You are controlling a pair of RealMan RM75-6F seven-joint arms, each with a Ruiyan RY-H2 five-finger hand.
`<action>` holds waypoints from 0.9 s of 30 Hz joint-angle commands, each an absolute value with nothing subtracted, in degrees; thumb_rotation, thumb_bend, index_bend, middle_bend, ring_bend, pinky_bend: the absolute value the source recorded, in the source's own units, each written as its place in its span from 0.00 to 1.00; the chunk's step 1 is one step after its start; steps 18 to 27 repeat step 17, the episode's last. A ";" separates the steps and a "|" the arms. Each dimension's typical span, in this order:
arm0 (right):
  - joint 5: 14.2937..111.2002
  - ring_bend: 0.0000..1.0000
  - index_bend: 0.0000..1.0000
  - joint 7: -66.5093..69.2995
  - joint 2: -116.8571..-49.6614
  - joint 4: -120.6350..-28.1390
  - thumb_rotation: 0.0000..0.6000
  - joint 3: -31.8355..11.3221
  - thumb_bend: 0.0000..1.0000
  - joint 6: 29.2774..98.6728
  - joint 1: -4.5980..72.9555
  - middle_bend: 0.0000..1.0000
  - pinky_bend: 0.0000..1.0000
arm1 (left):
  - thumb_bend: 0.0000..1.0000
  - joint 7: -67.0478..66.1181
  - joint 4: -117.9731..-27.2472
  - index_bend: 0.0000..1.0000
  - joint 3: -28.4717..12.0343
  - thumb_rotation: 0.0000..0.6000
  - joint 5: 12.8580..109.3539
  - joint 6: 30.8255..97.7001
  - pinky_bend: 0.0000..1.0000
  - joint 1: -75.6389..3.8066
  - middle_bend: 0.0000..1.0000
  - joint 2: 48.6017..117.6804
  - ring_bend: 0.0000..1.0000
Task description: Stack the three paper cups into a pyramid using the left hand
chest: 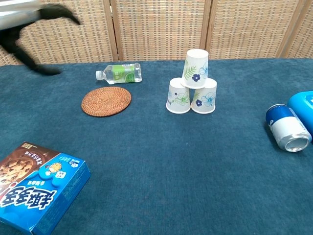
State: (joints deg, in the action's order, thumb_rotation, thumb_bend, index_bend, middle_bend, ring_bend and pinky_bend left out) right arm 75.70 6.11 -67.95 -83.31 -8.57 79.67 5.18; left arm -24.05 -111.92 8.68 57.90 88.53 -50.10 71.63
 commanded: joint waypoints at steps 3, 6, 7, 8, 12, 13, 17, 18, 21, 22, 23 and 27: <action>76.98 0.00 0.04 4.12 -67.92 -85.09 1.00 -8.41 0.15 82.19 4.44 0.00 0.10 | 0.28 -19.87 -107.45 0.12 15.39 1.00 66.21 95.69 0.03 -37.53 0.00 72.81 0.00; 77.81 0.00 0.04 3.41 -67.98 -85.98 1.00 -8.23 0.15 83.59 4.01 0.00 0.10 | 0.28 -19.75 -105.22 0.12 16.36 1.00 68.66 96.84 0.03 -33.77 0.00 74.16 0.00; 78.05 0.00 0.04 3.25 -67.97 -86.19 1.00 -8.16 0.15 83.94 3.89 0.00 0.10 | 0.28 -19.93 -104.68 0.12 16.55 1.00 69.13 96.97 0.02 -32.71 0.00 74.49 0.00; 78.31 0.00 0.04 3.07 -67.96 -86.37 1.00 -8.08 0.15 84.25 3.79 0.00 0.10 | 0.28 -20.21 -104.19 0.12 16.66 1.00 69.57 97.13 0.02 -31.72 0.00 74.75 0.00; 79.77 0.00 0.04 2.51 -67.88 -86.89 1.00 -7.62 0.15 85.56 3.42 0.00 0.10 | 0.28 -20.44 -102.34 0.12 16.25 1.00 71.31 98.86 0.02 -27.34 0.00 75.72 0.00; 80.01 0.00 0.04 2.39 -67.86 -86.98 1.00 -7.52 0.15 85.73 3.36 0.00 0.10 | 0.28 -20.19 -101.90 0.12 16.12 1.00 71.86 99.14 0.02 -26.47 0.00 75.85 0.00; 80.62 0.00 0.04 1.94 -67.83 -87.25 1.00 -7.37 0.15 86.01 3.38 0.00 0.10 | 0.28 -20.68 -101.37 0.12 14.91 1.00 74.04 99.34 0.02 -24.09 0.00 75.21 0.00; 80.62 0.00 0.04 1.94 -67.83 -87.25 1.00 -7.37 0.15 86.01 3.38 0.00 0.10 | 0.28 -20.68 -101.37 0.12 14.91 1.00 74.04 99.34 0.02 -24.09 0.00 75.21 0.00; 80.62 0.00 0.04 1.94 -67.83 -87.25 1.00 -7.37 0.15 86.01 3.38 0.00 0.10 | 0.28 -20.68 -101.37 0.12 14.91 1.00 74.04 99.34 0.02 -24.09 0.00 75.21 0.00; 80.62 0.00 0.04 1.94 -67.83 -87.25 1.00 -7.37 0.15 86.01 3.38 0.00 0.10 | 0.28 -20.68 -101.37 0.12 14.91 1.00 74.04 99.34 0.02 -24.09 0.00 75.21 0.00; 80.62 0.00 0.04 1.94 -67.83 -87.25 1.00 -7.37 0.15 86.01 3.38 0.00 0.10 | 0.28 -20.68 -101.37 0.12 14.91 1.00 74.04 99.34 0.02 -24.09 0.00 75.21 0.00; 80.62 0.00 0.04 1.94 -67.83 -87.25 1.00 -7.37 0.15 86.01 3.38 0.00 0.10 | 0.28 -20.68 -101.37 0.12 14.91 1.00 74.04 99.34 0.02 -24.09 0.00 75.21 0.00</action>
